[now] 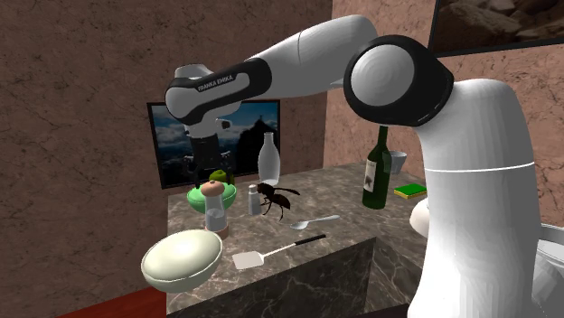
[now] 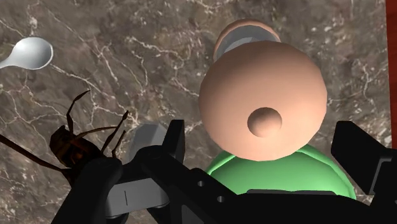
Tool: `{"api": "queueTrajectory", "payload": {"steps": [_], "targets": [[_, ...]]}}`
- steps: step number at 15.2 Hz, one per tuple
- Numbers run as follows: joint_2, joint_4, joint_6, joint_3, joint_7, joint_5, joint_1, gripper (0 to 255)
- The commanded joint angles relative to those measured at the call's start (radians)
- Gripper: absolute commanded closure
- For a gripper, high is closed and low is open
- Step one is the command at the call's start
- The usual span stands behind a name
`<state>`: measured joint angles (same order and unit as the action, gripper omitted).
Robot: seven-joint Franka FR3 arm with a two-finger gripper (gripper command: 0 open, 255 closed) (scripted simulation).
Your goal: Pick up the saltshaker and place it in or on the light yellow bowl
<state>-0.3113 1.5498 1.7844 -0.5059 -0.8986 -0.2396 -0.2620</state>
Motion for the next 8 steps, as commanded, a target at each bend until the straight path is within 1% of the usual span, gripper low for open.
{"api": "queueTrajectory", "payload": {"steps": [1, 4, 5, 8], "targets": [[0.0, 0.001, 0.001, 0.0, 0.0, 0.0, 0.0, 0], [0.0, 0.001, 0.001, 0.0, 0.0, 0.0, 0.0, 0], [0.0, 0.001, 0.001, 0.0, 0.0, 0.0, 0.0, 255], [0.0, 0.001, 0.001, 0.0, 0.0, 0.0, 0.0, 255]]}}
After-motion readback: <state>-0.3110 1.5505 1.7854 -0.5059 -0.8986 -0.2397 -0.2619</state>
